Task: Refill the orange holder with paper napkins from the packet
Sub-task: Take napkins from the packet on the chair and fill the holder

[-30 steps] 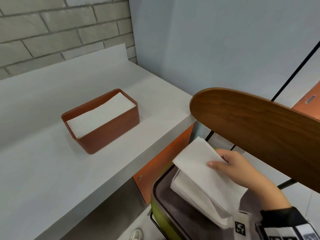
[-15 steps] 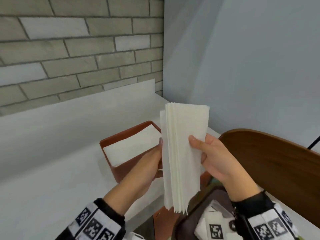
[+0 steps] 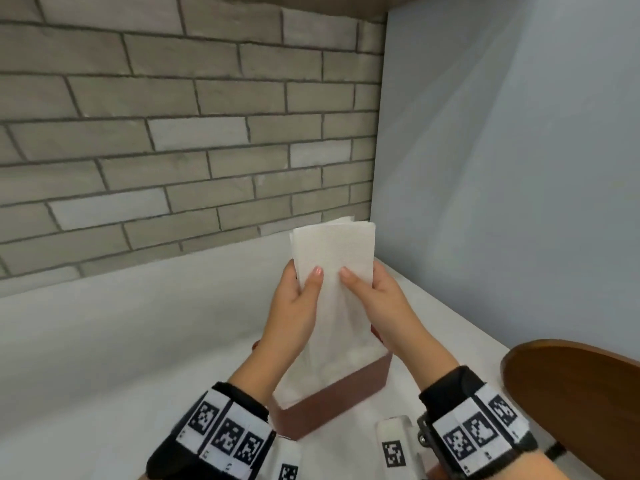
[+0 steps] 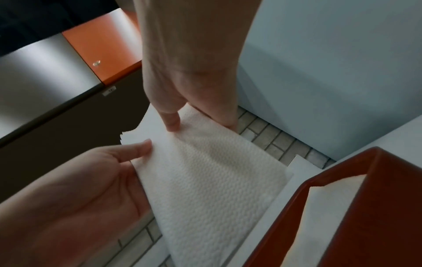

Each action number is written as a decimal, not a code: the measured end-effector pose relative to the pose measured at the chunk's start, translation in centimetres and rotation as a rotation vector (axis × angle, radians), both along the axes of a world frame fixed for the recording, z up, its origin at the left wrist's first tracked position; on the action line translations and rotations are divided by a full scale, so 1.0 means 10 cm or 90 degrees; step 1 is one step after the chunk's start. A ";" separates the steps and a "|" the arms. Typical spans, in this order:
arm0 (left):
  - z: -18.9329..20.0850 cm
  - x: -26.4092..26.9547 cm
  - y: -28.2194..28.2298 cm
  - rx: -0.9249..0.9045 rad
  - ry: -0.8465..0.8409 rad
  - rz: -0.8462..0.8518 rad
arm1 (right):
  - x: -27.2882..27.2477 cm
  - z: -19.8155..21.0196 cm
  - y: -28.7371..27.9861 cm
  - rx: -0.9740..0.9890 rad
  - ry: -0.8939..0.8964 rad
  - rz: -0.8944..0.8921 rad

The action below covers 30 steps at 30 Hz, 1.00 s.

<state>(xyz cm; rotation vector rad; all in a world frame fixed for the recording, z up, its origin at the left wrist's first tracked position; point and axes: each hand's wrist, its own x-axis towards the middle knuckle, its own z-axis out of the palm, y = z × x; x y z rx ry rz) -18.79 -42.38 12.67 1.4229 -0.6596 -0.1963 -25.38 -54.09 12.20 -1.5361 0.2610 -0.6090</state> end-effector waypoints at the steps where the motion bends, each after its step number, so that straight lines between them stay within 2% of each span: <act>1: -0.01 0.04 -0.01 -0.005 -0.009 0.005 | 0.04 -0.01 0.00 -0.004 -0.009 0.001; 5: -0.13 0.10 -0.04 -0.017 -0.032 0.030 | 0.14 -0.16 0.04 -0.035 -0.040 -0.045; 8: -0.30 0.08 -0.08 -0.010 -0.033 0.076 | 0.21 -0.37 0.10 -0.068 -0.005 -0.089; 15: -0.40 0.08 -0.11 -0.049 -0.015 0.108 | 0.27 -0.43 0.11 -0.034 -0.024 -0.075; 22: -0.55 0.18 -0.10 0.120 -0.059 0.072 | 0.28 -0.43 0.00 -0.064 0.042 -0.070; 26: -0.55 0.22 -0.06 0.174 -0.072 0.073 | 0.25 -0.34 -0.06 -0.151 0.092 -0.045; 30: -0.36 0.29 -0.01 0.224 -0.130 0.052 | 0.17 -0.09 -0.17 -0.400 0.036 -0.170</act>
